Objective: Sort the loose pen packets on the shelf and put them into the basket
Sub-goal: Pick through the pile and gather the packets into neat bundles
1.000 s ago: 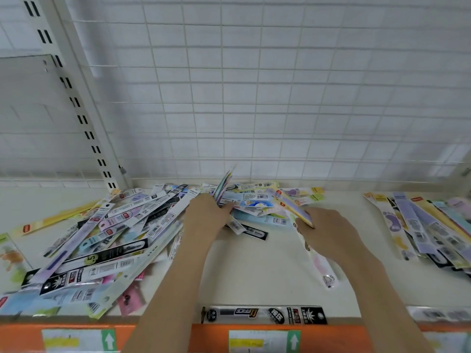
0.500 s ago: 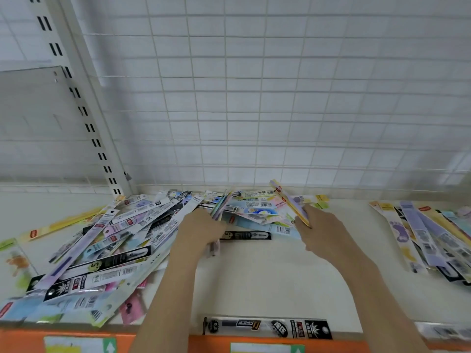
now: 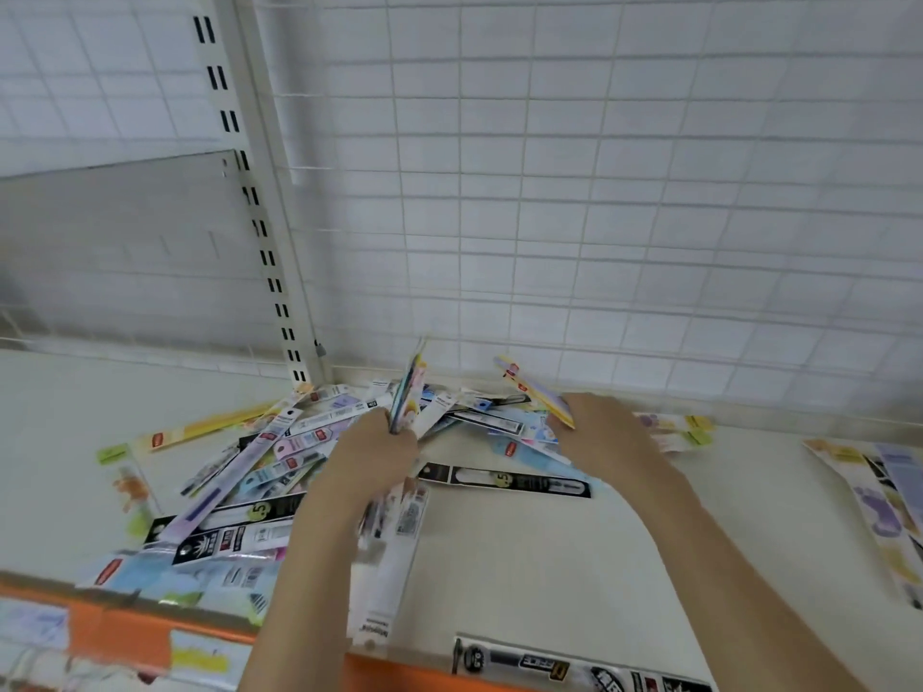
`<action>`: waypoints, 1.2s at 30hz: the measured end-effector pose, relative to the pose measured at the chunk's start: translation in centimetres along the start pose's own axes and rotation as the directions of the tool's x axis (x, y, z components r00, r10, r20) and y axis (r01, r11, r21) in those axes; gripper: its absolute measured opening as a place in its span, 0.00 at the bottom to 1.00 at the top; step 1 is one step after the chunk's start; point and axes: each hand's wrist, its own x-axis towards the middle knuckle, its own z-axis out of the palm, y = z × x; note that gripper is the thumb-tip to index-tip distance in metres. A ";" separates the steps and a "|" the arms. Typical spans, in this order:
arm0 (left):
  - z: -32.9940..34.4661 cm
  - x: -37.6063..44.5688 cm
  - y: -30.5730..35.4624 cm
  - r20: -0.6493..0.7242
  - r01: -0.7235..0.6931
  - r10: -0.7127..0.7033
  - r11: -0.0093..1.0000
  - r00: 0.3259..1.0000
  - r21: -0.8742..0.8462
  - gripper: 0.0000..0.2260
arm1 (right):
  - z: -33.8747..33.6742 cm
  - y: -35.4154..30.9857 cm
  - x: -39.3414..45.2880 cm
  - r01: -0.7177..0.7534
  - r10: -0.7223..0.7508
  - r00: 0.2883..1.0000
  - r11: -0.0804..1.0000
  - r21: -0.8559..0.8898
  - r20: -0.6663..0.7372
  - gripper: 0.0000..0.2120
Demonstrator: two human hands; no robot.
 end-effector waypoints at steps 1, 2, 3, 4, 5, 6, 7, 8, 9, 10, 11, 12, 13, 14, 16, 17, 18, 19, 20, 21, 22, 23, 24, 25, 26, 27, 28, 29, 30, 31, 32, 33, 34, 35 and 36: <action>-0.2 0.0 -0.1 -0.024 0.011 -0.012 0.999 1.000 -0.039 0.11 | 0.1 -0.7 0.6 0.022 -0.022 1.000 1.000 -0.005 0.009 0.08; -0.4 0.0 -0.2 -0.044 0.027 -0.031 0.996 0.999 -0.081 0.12 | 0.2 -1.3 1.1 0.041 -0.041 0.999 0.999 -0.006 0.014 0.08; -0.6 -0.1 -0.3 -0.065 0.037 -0.045 0.992 0.997 -0.117 0.13 | 0.4 -2.0 1.7 0.052 -0.052 0.999 0.999 -0.002 0.018 0.08; -0.8 0.0 -0.5 -0.091 0.031 -0.043 0.991 0.995 -0.127 0.14 | 0.6 -2.7 2.1 0.059 -0.060 0.998 0.998 0.007 0.024 0.09; -1.0 0.0 -0.7 -0.124 0.003 -0.017 0.994 0.992 -0.111 0.15 | 0.8 -3.2 2.6 0.066 -0.067 0.997 0.998 0.020 0.032 0.10; -1.2 0.0 -0.9 -0.149 -0.024 0.012 0.996 0.989 -0.083 0.16 | 1.2 -3.7 2.9 0.071 -0.072 0.997 0.997 0.031 0.042 0.11; -1.4 0.0 -1.1 -0.167 -0.044 0.033 0.997 0.985 -0.060 0.17 | 1.6 -4.1 3.2 0.073 -0.075 0.996 0.997 0.031 0.053 0.12; -1.7 0.0 -1.3 -0.182 -0.050 0.041 0.998 0.982 -0.044 0.18 | 2.0 -4.4 3.4 0.075 -0.076 0.995 0.997 0.018 0.067 0.14; -1.8 0.1 -1.4 -0.189 -0.049 0.039 0.998 0.981 -0.046 0.18 | 2.4 -4.6 3.5 0.076 -0.075 0.994 0.997 -0.002 0.085 0.15; -2.0 0.2 -1.6 -0.186 -0.041 0.030 0.998 0.982 -0.054 0.18 | 2.9 -4.7 3.4 0.074 -0.071 0.992 0.997 -0.022 0.102 0.16; -2.1 0.3 -1.7 -0.180 -0.034 0.023 0.998 0.983 -0.060 0.18 | 3.3 -4.7 3.3 0.068 -0.063 0.992 0.997 -0.035 0.110 0.17; -2.1 0.5 -1.9 -0.175 -0.032 0.022 0.998 0.984 -0.058 0.17 | 3.7 -4.6 3.2 0.060 -0.055 0.993 0.997 -0.042 0.108 0.18; -2.2 0.7 -2.0 -0.169 -0.030 0.020 0.998 0.985 -0.058 0.16 | 3.9 -4.4 2.9 0.055 -0.050 0.994 0.998 -0.043 0.099 0.19; -2.1 0.9 -2.1 -0.165 -0.029 0.019 0.998 0.986 -0.058 0.16 | 3.8 -4.2 2.7 0.054 -0.050 0.995 0.998 -0.042 0.091 0.18; -2.0 1.5 -2.2 -0.157 -0.032 0.024 0.998 0.987 -0.047 0.16 | 3.3 -3.8 2.2 0.071 -0.068 0.993 0.997 -0.039 0.094 0.17; -1.9 1.7 -2.2 -0.152 -0.038 0.033 0.999 0.988 -0.027 0.15 | 2.9 -3.6 1.8 0.083 -0.079 0.991 0.996 -0.037 0.104 0.18; -1.8 1.9 -2.1 -0.146 -0.044 0.045 0.999 0.988 0.009 0.15 | 2.4 -3.4 1.5 0.090 -0.085 0.990 0.995 -0.039 0.116 0.19; -1.6 2.0 -2.0 -0.139 -0.047 0.054 0.997 0.989 0.053 0.14 | 2.0 -3.1 1.2 0.085 -0.080 0.989 0.996 -0.039 0.128 0.20; -1.4 2.1 -1.8 -0.133 -0.048 0.061 0.994 0.989 0.100 0.13 | 1.6 -2.8 1.0 0.072 -0.066 0.988 0.997 -0.037 0.139 0.20; -1.2 2.2 -1.7 -0.128 -0.047 0.066 0.989 0.990 0.143 0.13 | 1.3 -2.5 0.8 0.056 -0.051 0.988 0.998 -0.035 0.143 0.18; -1.0 2.2 -1.6 -0.119 -0.045 0.067 0.983 0.991 0.178 0.14 | 1.1 -2.0 0.6 0.037 -0.032 0.989 0.999 -0.031 0.145 0.16; -0.9 2.2 -1.6 -0.105 -0.042 0.064 0.977 0.992 0.207 0.15 | 1.0 -1.7 0.4 0.018 -0.013 0.989 0.999 -0.029 0.146 0.15; -0.7 2.3 -1.5 -0.086 -0.036 0.057 0.972 0.995 0.233 0.17 | 0.8 -1.2 0.2 0.001 0.001 0.989 1.000 -0.019 0.147 0.14; -0.6 2.3 -1.6 -0.067 -0.032 0.051 0.965 0.996 0.261 0.18 | 0.6 -0.8 -0.1 -0.011 0.011 0.989 1.000 0.001 0.146 0.14; -0.4 2.4 -1.6 -0.047 -0.034 0.049 0.956 0.998 0.292 0.19 | 0.4 -0.5 -0.3 -0.022 0.018 0.990 0.999 0.029 0.143 0.14; -0.3 2.4 -1.6 -0.025 -0.038 0.048 0.946 0.999 0.321 0.20 | 0.1 -0.1 -0.6 -0.035 0.027 0.990 0.998 0.058 0.141 0.12; -0.1 2.4 -1.7 -0.003 -0.039 0.042 0.938 0.999 0.344 0.20 | -0.1 0.2 -0.9 -0.044 0.033 0.989 0.996 0.079 0.141 0.09; 0.1 2.3 -1.7 0.014 -0.038 0.036 0.931 0.999 0.362 0.20 | -0.4 0.4 -1.2 -0.053 0.039 0.988 0.995 0.090 0.149 0.08; 0.3 2.2 -1.7 0.024 -0.037 0.030 0.924 0.999 0.380 0.19 | -0.7 0.6 -1.5 -0.061 0.044 0.986 0.993 0.099 0.162 0.08; 0.5 2.1 -1.7 0.025 -0.037 0.030 0.917 0.999 0.397 0.18 | -0.9 0.7 -1.8 -0.064 0.045 0.983 0.993 0.104 0.178 0.08; 0.6 2.0 -1.7 0.023 -0.037 0.031 0.912 0.999 0.409 0.18 | -1.1 0.8 -2.0 -0.064 0.041 0.980 0.992 0.110 0.195 0.07; 0.7 2.0 -1.7 0.023 -0.038 0.032 0.908 0.999 0.418 0.18 | -1.3 0.8 -2.3 -0.062 0.034 0.977 0.990 0.124 0.213 0.07; 0.7 2.0 -1.7 0.026 -0.040 0.032 0.905 0.999 0.423 0.17 | -1.5 0.8 -2.6 -0.064 0.029 0.972 0.987 0.145 0.231 0.06; 0.7 2.1 -1.8 0.026 -0.040 0.032 0.906 0.999 0.421 0.17 | -1.6 0.8 -2.8 -0.067 0.024 0.969 0.984 0.167 0.246 0.05; 0.6 2.2 -1.8 0.019 -0.039 0.034 0.910 0.999 0.414 0.15 | -1.6 0.8 -3.0 -0.069 0.020 0.967 0.980 0.188 0.253 0.05</action>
